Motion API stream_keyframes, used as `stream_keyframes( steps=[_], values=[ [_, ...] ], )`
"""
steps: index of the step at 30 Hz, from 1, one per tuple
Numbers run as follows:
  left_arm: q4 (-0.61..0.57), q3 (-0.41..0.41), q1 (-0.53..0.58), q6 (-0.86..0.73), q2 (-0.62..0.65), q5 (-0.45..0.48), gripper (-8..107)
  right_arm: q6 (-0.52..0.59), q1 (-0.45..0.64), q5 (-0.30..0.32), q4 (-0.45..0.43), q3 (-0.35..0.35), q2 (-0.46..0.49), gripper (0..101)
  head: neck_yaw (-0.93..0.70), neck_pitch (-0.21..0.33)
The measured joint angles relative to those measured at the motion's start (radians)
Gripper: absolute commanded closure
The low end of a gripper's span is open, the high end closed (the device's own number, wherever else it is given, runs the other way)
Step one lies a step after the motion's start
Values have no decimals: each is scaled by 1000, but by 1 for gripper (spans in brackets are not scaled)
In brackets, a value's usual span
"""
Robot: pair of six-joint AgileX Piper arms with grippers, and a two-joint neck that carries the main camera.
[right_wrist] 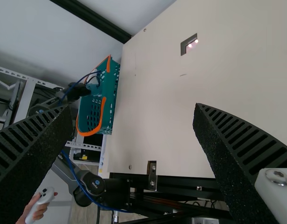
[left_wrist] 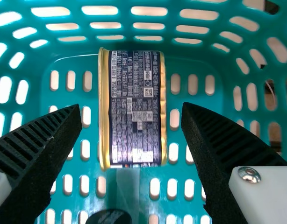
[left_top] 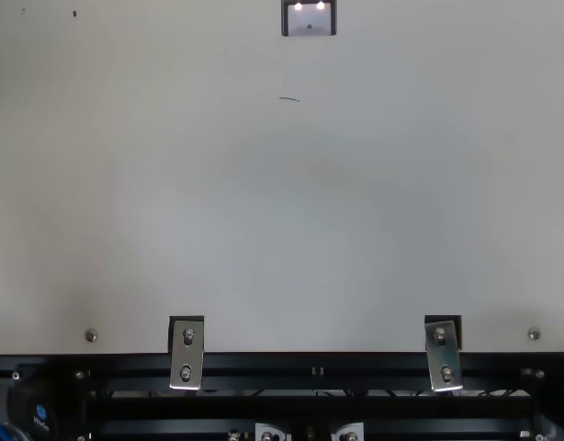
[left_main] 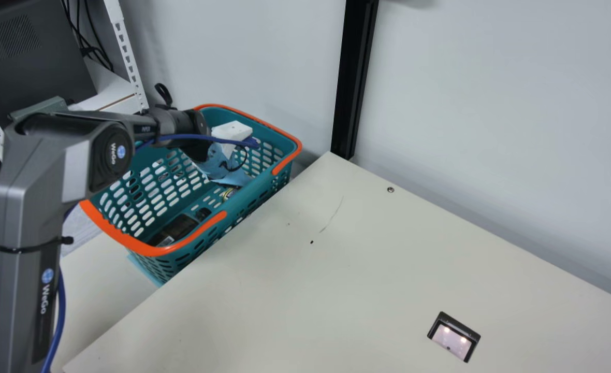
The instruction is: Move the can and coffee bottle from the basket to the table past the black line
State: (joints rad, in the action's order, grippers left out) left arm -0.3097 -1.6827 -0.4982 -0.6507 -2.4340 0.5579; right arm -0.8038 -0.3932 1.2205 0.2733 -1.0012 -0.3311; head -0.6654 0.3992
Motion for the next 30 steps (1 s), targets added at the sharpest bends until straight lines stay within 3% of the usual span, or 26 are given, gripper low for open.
stream_keyframes(
  steps=[4,5,6,11,16,22,30],
  values=[
    [20,-55,0,25,-46,16,9,0,0,0,0,0,0,0,0,5],
    [22,-67,0,30,-59,22,54,0,0,0,0,0,0,0,0,5],
    [25,-78,0,33,-66,25,89,0,0,0,0,0,0,0,0,5],
    [4,-99,-4,22,-83,33,89,0,0,0,0,0,0,0,0,5],
    [-57,-49,-16,-38,-37,7,89,0,0,0,0,0,0,0,0,5],
    [-203,75,-55,-183,98,-38,89,0,0,0,0,0,0,0,0,0],
    [-479,248,-122,-411,353,-8,89,0,0,0,0,0,0,0,0,5]
  ],
)
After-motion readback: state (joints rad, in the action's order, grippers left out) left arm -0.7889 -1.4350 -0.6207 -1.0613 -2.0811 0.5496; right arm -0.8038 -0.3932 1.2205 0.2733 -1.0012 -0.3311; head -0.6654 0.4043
